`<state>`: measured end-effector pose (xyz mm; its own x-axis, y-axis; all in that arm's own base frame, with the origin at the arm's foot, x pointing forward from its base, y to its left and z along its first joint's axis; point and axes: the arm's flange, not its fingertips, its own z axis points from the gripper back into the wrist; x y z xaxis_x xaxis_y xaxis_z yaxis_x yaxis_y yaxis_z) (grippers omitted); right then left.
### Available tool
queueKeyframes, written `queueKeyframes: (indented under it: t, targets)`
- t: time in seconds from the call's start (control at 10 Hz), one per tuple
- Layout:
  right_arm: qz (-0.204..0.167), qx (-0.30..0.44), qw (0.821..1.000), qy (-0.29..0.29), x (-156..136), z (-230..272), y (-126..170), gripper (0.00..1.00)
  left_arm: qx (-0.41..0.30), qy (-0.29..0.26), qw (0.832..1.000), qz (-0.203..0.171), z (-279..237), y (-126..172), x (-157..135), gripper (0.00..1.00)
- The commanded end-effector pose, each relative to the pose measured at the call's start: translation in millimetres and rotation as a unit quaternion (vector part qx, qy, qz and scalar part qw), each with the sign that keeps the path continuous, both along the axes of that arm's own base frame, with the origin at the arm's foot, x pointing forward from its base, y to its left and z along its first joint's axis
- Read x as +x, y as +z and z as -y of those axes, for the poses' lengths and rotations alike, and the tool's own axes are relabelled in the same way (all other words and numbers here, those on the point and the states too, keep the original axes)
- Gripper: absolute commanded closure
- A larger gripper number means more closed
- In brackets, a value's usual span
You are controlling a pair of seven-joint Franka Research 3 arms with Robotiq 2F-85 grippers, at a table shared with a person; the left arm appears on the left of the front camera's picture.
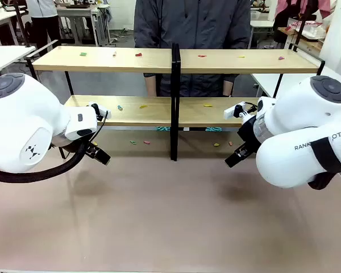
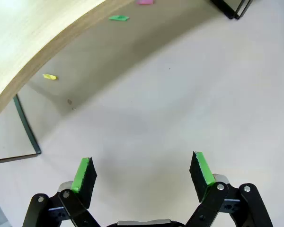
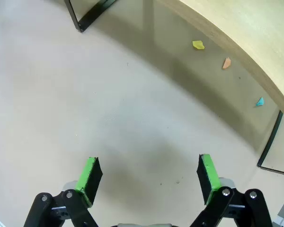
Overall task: Clean the shelves.
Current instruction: Pick up the Duster when the human hands it over.
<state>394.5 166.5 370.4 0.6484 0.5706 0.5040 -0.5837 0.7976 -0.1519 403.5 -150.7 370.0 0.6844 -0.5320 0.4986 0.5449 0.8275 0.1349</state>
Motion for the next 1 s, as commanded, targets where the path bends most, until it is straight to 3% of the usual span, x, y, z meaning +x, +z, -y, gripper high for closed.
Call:
queueKeyframes:
  t: [0.0, 0.9]
  targets:
    - [0.000, 0.000, 1.000, 0.000, 0.0, 0.0, 0.1, 0.00, 0.000, 0.000, 1.000, 0.000, 0.0, 0.1, 0.0, 0.00]
    - [0.000, 0.000, 1.000, 0.000, 0.0, 0.0, 0.1, 0.00, 0.000, 0.000, 1.000, 0.000, 0.0, 0.1, 0.0, 0.00]
